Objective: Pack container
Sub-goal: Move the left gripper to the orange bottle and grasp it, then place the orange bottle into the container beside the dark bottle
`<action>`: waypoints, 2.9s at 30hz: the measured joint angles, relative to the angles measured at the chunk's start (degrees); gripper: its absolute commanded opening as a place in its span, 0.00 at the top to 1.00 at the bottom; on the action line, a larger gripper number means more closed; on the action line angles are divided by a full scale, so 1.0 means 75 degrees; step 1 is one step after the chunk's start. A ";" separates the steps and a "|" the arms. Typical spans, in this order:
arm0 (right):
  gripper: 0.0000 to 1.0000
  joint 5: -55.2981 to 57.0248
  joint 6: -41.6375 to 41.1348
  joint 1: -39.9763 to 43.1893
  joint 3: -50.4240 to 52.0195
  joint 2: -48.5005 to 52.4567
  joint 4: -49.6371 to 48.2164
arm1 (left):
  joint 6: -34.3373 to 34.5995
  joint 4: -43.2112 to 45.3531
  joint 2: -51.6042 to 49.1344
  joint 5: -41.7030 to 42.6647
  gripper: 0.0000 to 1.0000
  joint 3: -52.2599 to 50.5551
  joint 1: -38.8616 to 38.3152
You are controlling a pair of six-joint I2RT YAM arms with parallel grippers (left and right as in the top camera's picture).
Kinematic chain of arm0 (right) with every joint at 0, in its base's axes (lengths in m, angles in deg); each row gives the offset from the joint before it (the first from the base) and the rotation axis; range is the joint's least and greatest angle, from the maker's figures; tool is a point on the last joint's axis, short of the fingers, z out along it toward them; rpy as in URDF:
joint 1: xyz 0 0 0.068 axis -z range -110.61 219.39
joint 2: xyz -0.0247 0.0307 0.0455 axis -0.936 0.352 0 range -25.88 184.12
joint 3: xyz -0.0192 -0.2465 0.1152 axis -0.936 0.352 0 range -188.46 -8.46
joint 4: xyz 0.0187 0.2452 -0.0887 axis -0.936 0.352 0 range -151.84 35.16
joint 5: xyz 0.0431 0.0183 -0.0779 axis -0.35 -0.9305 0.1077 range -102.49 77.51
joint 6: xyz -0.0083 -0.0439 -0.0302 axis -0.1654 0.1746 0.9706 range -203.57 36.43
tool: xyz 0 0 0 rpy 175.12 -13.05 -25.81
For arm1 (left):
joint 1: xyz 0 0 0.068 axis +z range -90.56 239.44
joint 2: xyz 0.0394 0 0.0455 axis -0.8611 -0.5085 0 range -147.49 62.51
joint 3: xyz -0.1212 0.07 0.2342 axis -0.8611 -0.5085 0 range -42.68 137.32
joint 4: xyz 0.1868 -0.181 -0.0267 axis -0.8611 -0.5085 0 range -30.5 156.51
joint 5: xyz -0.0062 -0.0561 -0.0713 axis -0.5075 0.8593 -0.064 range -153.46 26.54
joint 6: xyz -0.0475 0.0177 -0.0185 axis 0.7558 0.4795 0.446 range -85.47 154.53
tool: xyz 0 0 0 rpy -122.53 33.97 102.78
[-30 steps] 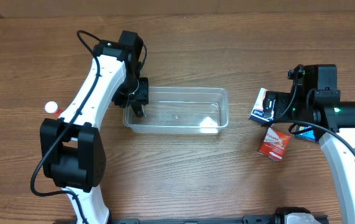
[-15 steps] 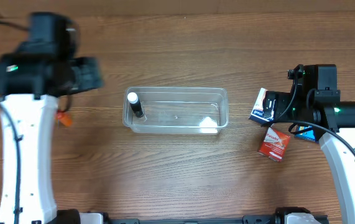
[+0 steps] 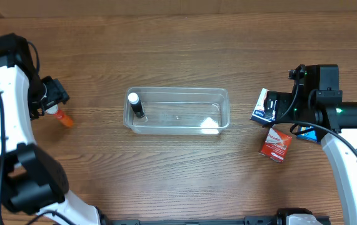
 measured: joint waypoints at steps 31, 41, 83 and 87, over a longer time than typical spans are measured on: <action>0.00 0.0000 0.0000 0.0000 0.0000 0.0000 -0.0023 | 0.0029 -0.0015 0.1174 0.0895 0.94 -0.0055 -0.1067; 0.00 -0.0006 -0.0003 0.0000 0.0000 0.0000 -0.0026 | 0.0035 -0.0580 0.2806 0.1212 0.93 -0.0122 -0.3789; 0.00 -0.0114 0.0000 0.0000 0.0000 0.0000 -0.0023 | 0.0061 0.0708 0.0350 0.1241 0.52 -0.1480 -0.4284; 0.00 -0.0117 0.0003 0.0000 0.0000 0.0000 -0.0017 | 0.0061 0.0463 0.0350 0.1244 0.50 -0.1279 -0.4284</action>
